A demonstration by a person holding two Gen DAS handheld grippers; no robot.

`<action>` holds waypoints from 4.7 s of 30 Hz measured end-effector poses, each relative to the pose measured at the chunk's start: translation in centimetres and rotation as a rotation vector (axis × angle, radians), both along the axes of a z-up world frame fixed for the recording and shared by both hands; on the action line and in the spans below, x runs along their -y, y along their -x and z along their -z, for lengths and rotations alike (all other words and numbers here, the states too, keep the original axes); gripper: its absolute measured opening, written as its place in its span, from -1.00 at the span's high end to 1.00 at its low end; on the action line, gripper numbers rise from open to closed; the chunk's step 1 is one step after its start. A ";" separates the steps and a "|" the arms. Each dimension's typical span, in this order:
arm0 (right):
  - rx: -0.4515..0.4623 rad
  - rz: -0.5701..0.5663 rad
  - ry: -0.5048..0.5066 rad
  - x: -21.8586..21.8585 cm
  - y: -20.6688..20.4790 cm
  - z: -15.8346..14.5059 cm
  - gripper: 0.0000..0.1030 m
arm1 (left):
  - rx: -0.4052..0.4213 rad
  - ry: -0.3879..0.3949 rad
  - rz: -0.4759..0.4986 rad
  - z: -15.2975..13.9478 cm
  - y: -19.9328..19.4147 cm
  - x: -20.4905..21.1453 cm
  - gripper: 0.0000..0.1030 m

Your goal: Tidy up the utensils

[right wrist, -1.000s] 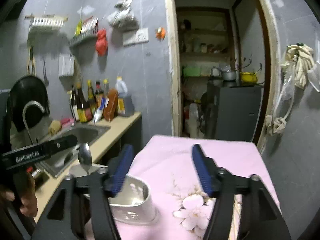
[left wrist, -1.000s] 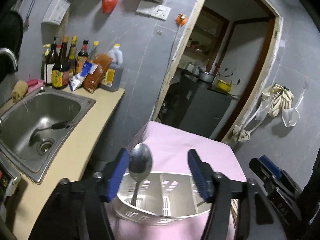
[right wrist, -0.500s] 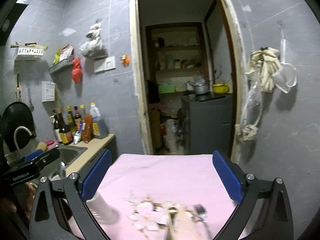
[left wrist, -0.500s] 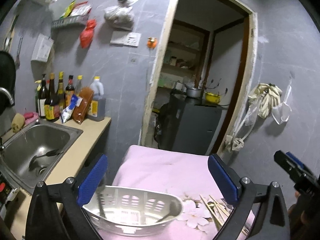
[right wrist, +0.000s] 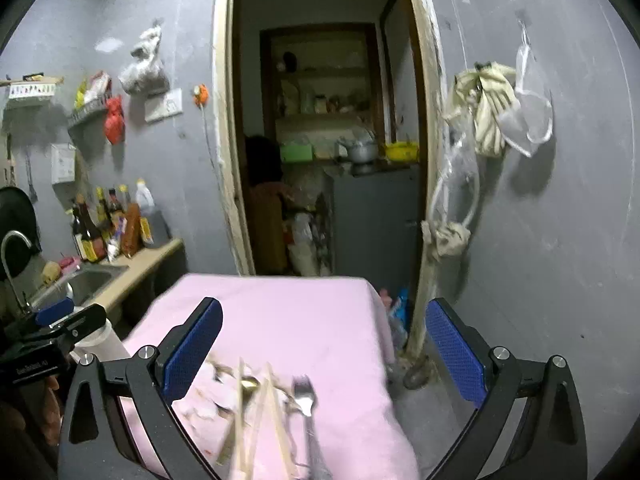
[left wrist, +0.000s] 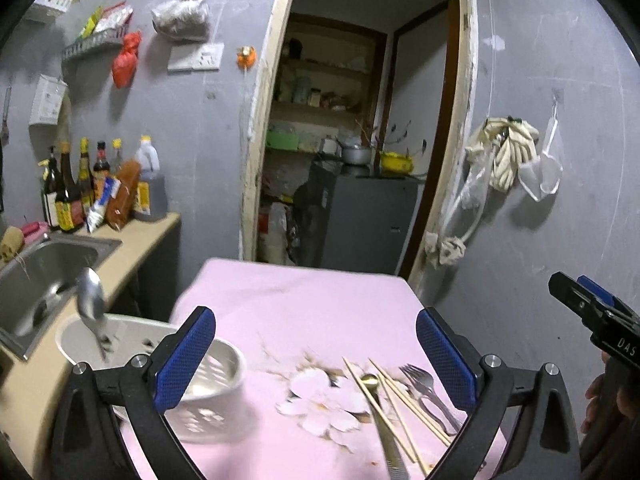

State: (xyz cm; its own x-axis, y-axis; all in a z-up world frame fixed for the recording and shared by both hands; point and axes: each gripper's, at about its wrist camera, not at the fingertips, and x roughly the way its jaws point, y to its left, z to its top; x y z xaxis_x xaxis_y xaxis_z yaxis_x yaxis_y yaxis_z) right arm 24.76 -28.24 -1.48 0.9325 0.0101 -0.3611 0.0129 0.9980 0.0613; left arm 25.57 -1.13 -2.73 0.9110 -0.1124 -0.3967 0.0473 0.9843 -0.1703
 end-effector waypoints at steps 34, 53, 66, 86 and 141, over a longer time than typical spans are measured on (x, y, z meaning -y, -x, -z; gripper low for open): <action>-0.408 -0.333 -0.150 1.9 -12.5 18.9 0.09 | -0.410 0.154 0.087 15.1 -11.3 5.3 -0.35; -0.567 -0.539 -0.234 -1.7 -16.1 21.3 0.55 | -0.512 0.210 0.166 16.5 -15.2 6.0 0.68; -0.690 -0.450 -0.386 -2.3 -18.5 22.6 0.73 | -0.641 0.370 0.160 17.4 -18.3 5.1 0.79; -0.490 -0.214 -0.488 -1.5 -10.3 15.4 0.95 | -0.499 0.390 0.168 11.1 -12.6 2.2 0.90; -0.209 -0.542 -0.628 -25.4 -12.7 7.4 0.95 | 0.040 0.291 -0.264 1.6 -9.2 -24.1 0.90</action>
State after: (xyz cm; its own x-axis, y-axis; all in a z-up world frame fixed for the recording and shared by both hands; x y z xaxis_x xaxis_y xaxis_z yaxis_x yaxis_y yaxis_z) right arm 37.44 -2.80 -8.86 0.6560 0.6911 -0.3033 -0.3839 0.6515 0.6543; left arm 34.79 23.01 -4.31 0.9377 0.0248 -0.3466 -0.1885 0.8742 -0.4474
